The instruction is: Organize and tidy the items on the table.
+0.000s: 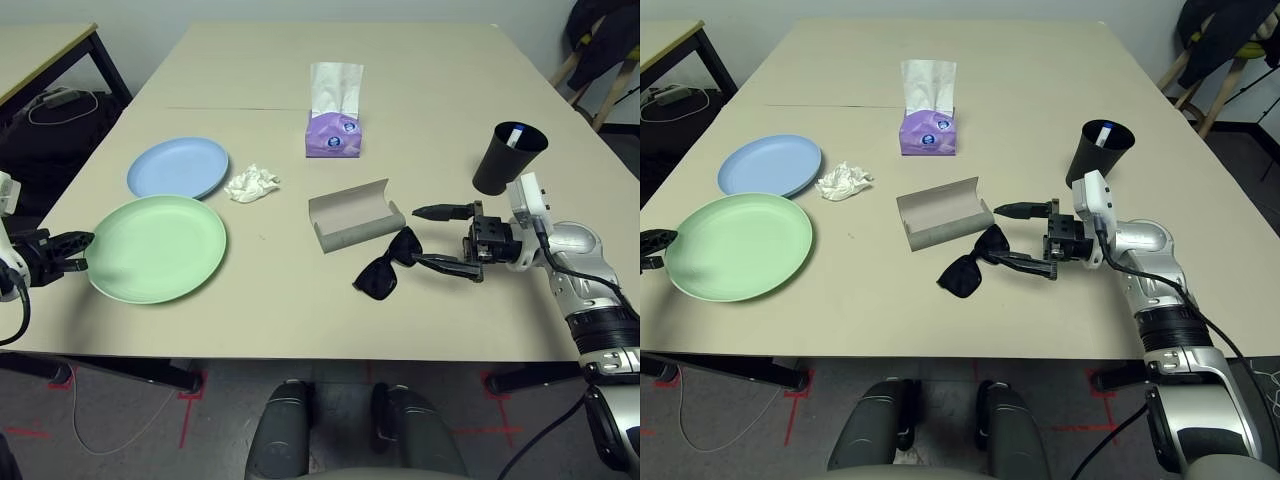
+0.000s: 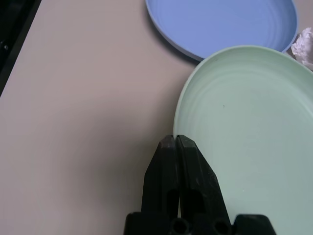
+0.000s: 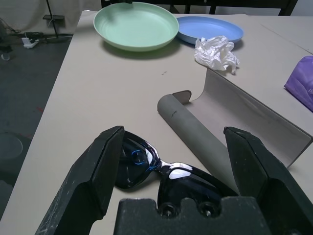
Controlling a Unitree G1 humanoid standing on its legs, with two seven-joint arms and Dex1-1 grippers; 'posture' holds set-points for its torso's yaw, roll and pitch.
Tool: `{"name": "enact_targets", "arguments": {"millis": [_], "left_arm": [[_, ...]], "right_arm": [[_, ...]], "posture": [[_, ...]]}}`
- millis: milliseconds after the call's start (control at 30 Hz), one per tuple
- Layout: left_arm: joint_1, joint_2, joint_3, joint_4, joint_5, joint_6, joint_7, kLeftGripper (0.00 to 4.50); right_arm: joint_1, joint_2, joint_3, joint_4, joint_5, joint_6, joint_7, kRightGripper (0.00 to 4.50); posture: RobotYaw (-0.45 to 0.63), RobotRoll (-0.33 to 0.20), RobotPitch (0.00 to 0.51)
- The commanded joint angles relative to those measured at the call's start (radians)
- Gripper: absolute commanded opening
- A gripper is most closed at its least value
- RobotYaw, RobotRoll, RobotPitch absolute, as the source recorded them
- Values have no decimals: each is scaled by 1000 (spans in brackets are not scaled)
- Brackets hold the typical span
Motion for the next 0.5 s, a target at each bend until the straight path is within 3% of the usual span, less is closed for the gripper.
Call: {"name": "enact_targets", "arguments": {"millis": [33,267,500], "left_arm": [[9,19,37,-24,-16,26,4,29],[-126,-10,39,12,-27,31,83,29],[-349,-119,-19,108,3,-34,226,29]], "right_arm": [[-2,2,8,7,-6,-8,3,4500],[-8,8,10,11,-8,-7,6,4500],[-22,17,-3,29,-7,-16,-13,4500]], "posture": [[148,0,104],[154,0,104],[149,0,104]]}}
